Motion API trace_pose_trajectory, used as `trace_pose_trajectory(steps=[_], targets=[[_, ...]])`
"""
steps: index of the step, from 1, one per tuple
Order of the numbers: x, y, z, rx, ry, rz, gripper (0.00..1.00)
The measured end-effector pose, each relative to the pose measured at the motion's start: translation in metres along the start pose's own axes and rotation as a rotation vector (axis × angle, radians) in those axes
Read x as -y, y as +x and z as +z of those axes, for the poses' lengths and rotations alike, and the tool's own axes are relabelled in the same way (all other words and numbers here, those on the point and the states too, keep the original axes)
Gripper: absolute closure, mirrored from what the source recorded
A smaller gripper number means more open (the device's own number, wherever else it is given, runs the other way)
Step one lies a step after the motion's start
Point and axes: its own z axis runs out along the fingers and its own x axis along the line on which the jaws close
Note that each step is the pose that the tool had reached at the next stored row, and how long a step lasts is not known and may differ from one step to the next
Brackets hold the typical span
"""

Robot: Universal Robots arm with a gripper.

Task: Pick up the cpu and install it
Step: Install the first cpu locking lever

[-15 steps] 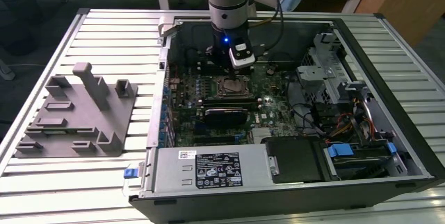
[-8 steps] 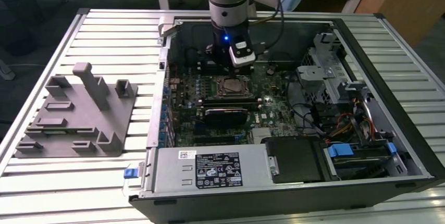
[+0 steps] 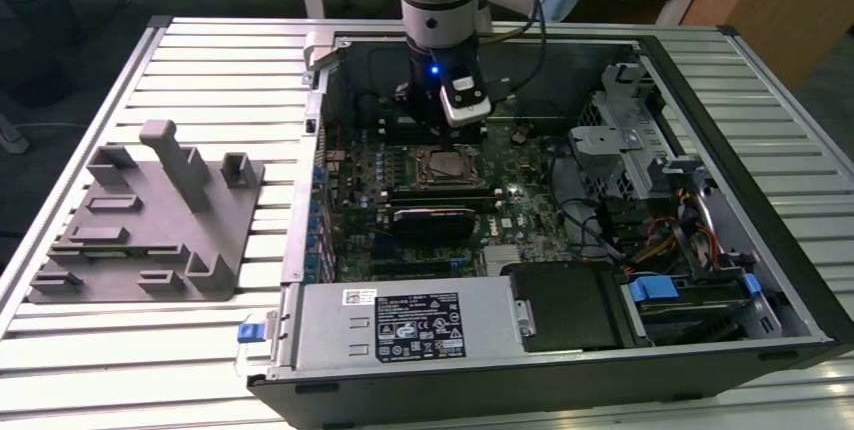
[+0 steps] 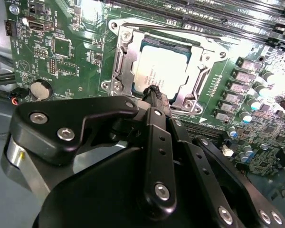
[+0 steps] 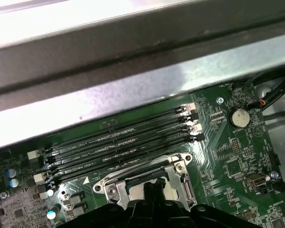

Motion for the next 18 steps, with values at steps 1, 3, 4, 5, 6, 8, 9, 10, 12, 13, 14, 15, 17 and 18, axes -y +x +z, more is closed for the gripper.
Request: trace_pose_trajectory(steps=[1,3,4,5,6,8,9,10,12,13,14,15,17,18], targets=[[0.0008,-0.0003,0.0000,0.0001,-0.0001,0.000,0.89],[0.0031,-0.0011,0.0000,0.0001,0.0000,0.000,0.89],[0.0045,-0.0016,-0.0001,0.0001,-0.0001,0.000,0.89],[0.0059,-0.0021,-0.0001,0.0001,-0.0001,0.000,0.89],[0.0074,-0.0027,-0.0001,0.0000,-0.0002,0.000,0.89],[0.0107,-0.0043,-0.0001,-0.0006,0.0001,0.000,0.89],[0.0122,-0.0052,-0.0002,-0.0011,0.0004,0.000,0.89],[0.0132,-0.0063,-0.0001,-0.0020,0.0006,0.000,0.89],[0.0135,-0.0085,0.0002,-0.0068,0.0011,0.001,0.89],[0.0133,-0.0095,0.0005,-0.0115,0.0022,0.000,0.89],[0.0130,-0.0105,0.0007,-0.0168,0.0039,0.000,0.89],[0.0127,-0.0116,0.0010,-0.0220,0.0054,-0.001,0.89],[0.0121,-0.0136,0.0016,-0.0323,0.0083,-0.003,0.89],[0.0118,-0.0146,0.0019,-0.0373,0.0097,-0.005,0.89]])
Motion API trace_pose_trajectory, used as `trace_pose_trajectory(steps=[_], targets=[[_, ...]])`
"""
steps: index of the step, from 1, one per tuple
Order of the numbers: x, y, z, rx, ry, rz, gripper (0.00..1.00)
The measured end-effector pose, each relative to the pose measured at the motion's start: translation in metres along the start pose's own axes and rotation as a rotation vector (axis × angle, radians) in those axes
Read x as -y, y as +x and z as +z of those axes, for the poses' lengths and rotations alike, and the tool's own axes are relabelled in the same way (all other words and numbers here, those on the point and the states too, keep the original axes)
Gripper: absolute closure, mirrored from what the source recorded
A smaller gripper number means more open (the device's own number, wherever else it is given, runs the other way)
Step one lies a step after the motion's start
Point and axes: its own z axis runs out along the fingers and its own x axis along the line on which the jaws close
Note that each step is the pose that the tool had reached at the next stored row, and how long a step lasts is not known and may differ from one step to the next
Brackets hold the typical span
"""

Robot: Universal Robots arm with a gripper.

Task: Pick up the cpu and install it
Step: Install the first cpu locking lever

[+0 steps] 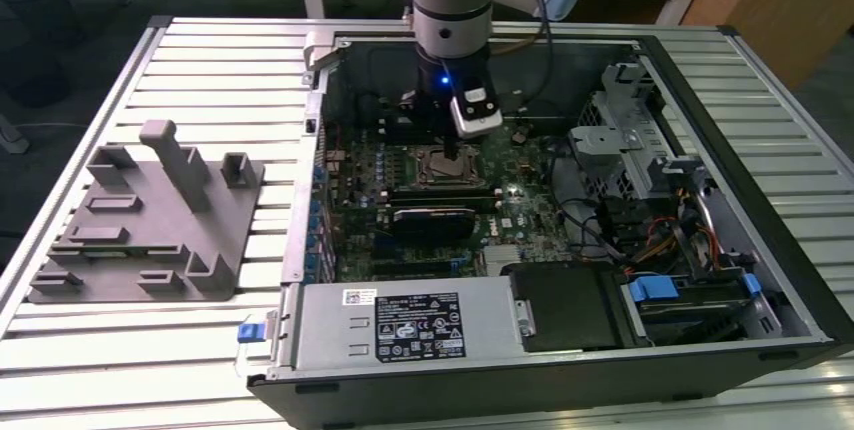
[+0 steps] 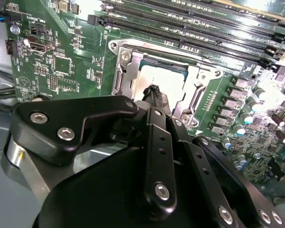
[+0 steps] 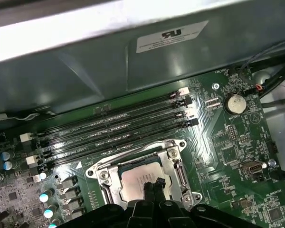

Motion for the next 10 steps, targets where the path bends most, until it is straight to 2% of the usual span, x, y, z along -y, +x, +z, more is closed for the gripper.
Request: trace_pose_trajectory(steps=[3,10], targets=[[-0.0005,-0.0019,0.0009,-0.0100,0.0016,-0.017,0.89],[-0.0005,-0.0017,0.0034,-0.0171,-0.0046,-0.124,0.89]])
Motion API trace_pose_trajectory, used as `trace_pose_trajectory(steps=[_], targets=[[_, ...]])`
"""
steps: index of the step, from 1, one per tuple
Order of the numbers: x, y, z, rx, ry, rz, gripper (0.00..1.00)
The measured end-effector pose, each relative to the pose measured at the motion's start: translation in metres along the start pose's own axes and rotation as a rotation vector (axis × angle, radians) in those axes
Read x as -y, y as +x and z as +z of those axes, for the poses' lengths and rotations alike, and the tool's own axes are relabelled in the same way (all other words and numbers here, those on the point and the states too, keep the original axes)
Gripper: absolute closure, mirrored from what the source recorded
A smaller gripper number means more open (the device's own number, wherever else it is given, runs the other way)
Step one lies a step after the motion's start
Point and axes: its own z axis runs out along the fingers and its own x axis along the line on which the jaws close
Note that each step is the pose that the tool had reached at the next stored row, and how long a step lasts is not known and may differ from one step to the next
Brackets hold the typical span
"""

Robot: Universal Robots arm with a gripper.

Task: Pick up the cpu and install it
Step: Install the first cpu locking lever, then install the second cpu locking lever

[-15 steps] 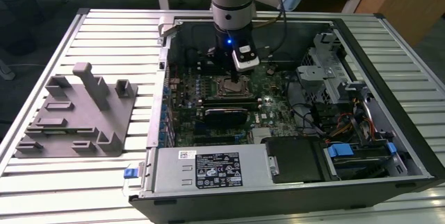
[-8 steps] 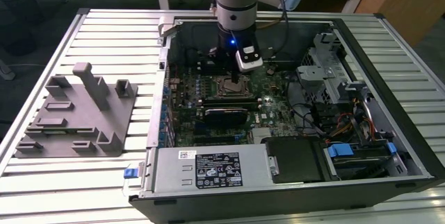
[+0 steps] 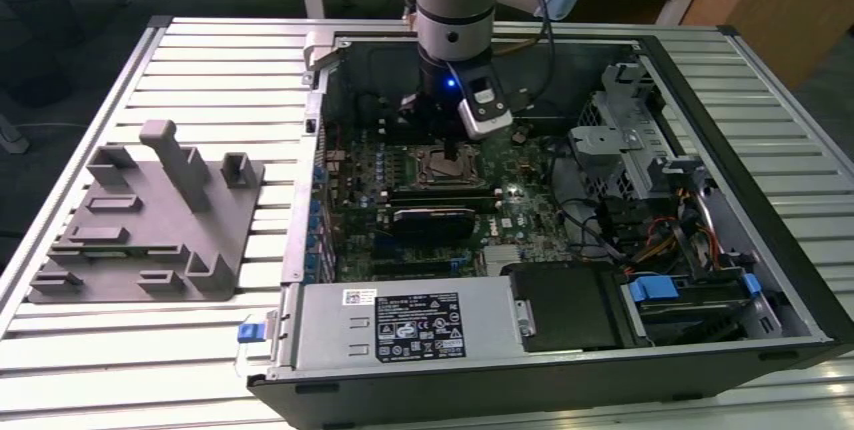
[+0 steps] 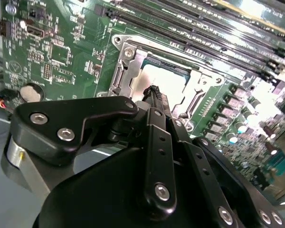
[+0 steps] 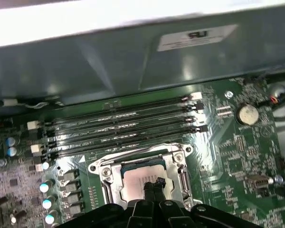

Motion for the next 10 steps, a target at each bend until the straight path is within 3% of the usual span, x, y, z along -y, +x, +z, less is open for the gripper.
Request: trace_pose_trajectory(steps=[10], targets=[[0.0001,0.0000,0.0001,-0.0006,0.0017,-0.012,0.89]])
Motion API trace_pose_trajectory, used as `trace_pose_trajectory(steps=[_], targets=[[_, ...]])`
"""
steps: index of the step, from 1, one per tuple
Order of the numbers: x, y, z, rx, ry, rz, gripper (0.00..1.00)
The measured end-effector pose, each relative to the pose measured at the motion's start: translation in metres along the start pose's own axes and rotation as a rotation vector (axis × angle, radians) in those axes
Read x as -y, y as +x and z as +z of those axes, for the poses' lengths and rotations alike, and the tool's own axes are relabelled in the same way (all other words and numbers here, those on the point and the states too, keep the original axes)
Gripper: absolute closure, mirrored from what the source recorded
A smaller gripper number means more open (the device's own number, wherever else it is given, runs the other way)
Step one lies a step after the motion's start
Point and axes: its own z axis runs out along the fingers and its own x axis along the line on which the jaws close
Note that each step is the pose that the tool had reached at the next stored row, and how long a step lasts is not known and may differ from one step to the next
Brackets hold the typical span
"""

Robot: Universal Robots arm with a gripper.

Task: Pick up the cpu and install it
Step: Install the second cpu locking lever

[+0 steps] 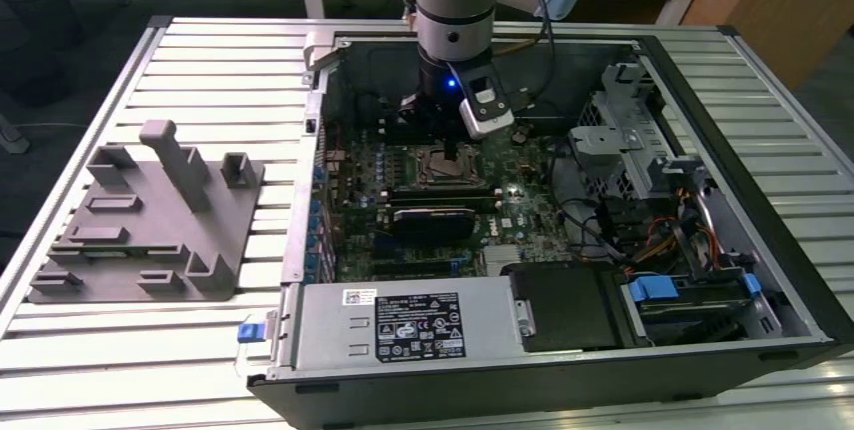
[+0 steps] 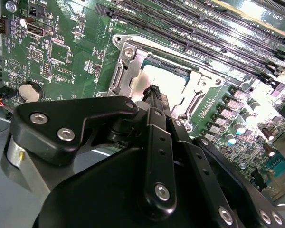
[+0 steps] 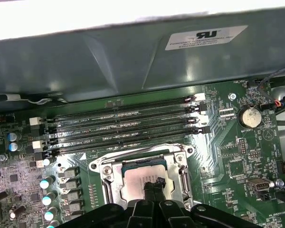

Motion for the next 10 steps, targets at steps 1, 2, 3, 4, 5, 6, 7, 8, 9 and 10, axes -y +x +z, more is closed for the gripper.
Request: trace_pose_trajectory(steps=[1,2,3,4,5,6,7,8,9,10], targets=[[0.0000,0.0000,0.0000,0.0000,0.0000,0.000,0.89],[0.0000,0.0000,0.0000,0.0000,0.0000,0.000,0.89],[0.0000,0.0000,0.0000,0.0000,0.0000,0.000,0.89],[0.0000,0.0000,0.0000,0.0000,0.0000,0.000,0.89],[0.0000,0.0000,-0.0001,0.0000,-0.0001,0.000,0.89],[0.0000,0.0000,-0.0008,0.0000,0.0000,0.000,0.89],[-0.0001,-0.0001,-0.0021,0.0000,0.0000,0.000,0.89],[-0.0002,-0.0003,-0.0039,0.0001,-0.0002,0.000,0.89],[-0.0003,-0.0004,-0.0059,0.0000,0.0000,0.000,0.89],[-0.0004,-0.0005,-0.0079,0.0000,0.0000,0.000,0.89]])
